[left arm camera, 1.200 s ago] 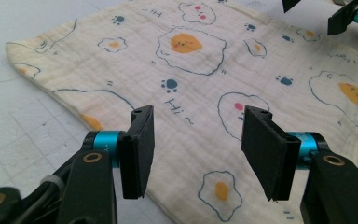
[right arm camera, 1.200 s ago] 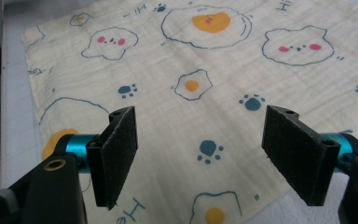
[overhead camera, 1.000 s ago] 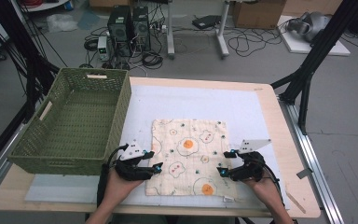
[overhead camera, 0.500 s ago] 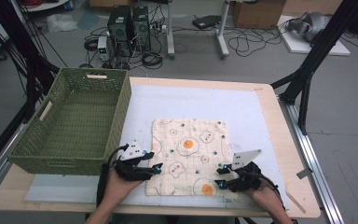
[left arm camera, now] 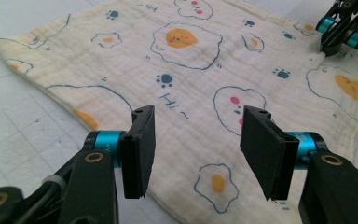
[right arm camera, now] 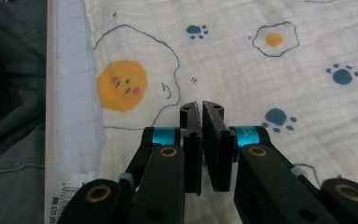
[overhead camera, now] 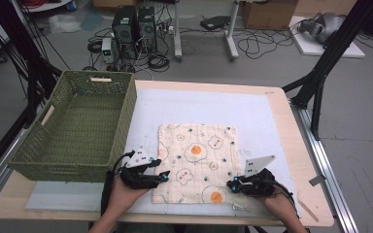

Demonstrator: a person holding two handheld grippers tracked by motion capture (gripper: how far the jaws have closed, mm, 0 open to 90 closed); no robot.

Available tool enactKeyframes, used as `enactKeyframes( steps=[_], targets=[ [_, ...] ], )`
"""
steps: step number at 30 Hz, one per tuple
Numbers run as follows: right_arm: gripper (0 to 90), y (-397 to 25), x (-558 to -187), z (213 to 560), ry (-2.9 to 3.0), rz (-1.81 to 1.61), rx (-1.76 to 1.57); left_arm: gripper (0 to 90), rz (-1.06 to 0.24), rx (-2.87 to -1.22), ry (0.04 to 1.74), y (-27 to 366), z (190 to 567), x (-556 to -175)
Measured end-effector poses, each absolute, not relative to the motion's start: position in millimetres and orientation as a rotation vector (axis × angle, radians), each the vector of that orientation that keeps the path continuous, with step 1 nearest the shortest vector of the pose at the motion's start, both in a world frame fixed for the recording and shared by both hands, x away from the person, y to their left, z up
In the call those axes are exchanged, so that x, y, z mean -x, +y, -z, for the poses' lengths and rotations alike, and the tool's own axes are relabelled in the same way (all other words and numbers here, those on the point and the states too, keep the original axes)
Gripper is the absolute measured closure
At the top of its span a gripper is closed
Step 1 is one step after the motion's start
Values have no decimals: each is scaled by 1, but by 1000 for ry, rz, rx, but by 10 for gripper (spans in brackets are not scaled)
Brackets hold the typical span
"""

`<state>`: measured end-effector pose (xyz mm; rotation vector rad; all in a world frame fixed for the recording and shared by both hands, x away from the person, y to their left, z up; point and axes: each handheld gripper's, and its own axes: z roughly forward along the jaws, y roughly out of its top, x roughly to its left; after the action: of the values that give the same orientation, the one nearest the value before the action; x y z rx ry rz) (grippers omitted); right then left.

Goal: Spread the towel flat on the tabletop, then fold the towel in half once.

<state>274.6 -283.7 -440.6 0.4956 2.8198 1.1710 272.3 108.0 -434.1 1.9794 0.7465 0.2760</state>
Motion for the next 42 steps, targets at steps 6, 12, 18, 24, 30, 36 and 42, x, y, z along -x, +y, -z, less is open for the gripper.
enactKeyframes(
  steps=[6,12,18,24,30,36,42],
  targets=[
    [715,-287,-277,438,2768,-1267,-551,455,-277,-1977,748,108,434,-273],
    [578,-289,-284,436,2718,-1310,-646,455,-282,-1976,747,108,434,-273],
    [510,-293,-287,436,2682,-1345,-694,454,-287,-1973,752,108,433,-274],
    [453,-295,-295,435,2661,-1360,-741,456,-290,-1966,763,110,433,-277],
    [437,-300,-308,435,2639,-1368,-787,470,-289,-1965,781,111,431,-282],
    [437,-301,-328,427,2605,-1362,-819,500,-304,-1964,785,102,426,-294],
    [441,-307,-350,422,2582,-1351,-873,530,-338,-1955,800,92,423,-310]
  ],
)
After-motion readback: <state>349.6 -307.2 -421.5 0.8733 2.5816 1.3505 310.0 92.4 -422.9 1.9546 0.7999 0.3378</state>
